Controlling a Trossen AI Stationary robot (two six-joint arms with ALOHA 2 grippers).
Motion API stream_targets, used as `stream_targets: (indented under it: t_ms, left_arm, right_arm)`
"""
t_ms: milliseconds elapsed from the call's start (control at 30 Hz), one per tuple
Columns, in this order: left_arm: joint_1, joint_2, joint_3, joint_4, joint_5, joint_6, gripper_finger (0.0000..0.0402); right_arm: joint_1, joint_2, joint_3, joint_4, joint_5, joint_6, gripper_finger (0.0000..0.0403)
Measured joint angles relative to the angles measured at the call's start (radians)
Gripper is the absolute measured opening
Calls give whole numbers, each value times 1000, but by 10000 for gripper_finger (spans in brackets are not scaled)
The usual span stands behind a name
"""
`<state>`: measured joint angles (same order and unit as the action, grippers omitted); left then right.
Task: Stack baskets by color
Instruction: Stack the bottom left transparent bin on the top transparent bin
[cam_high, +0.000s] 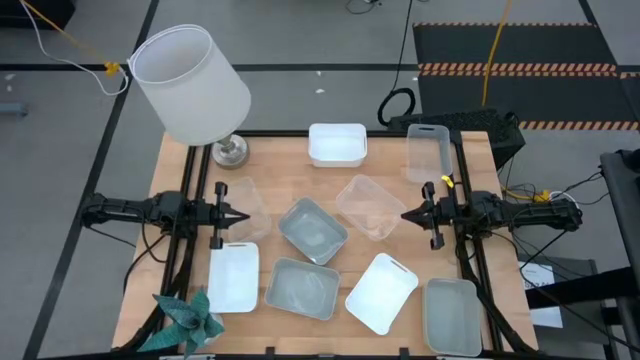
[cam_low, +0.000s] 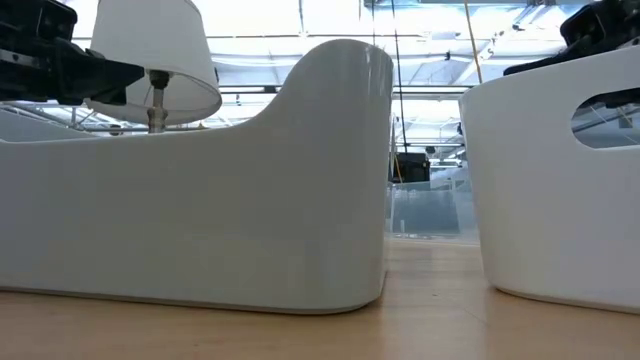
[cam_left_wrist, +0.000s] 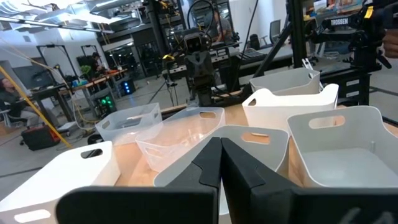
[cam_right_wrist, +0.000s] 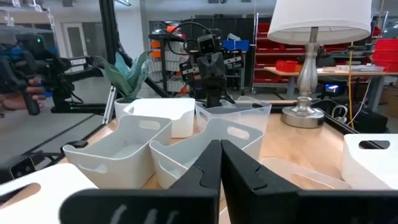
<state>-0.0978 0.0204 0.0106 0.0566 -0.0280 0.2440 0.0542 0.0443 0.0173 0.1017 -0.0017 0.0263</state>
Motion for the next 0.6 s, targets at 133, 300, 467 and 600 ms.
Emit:
stream_targets:
  t_ms: [133, 300, 467, 600]
  left_arm:
    - [0, 0, 0, 2, 0, -85, 12]
    - [-2, 0, 0, 66, -4, -197, 12]
    - [-3, 0, 0, 82, -6, -364, 12]
    - [-2, 0, 0, 88, -5, -370, 12]
  right_arm:
    - [0, 0, 33, -1, 0, 38, 0]
    - [0, 1, 98, 0, 0, 48, 0]
    - [0, 37, 207, -30, 4, 44, 0]
    - [0, 108, 344, -116, 7, 59, 0]
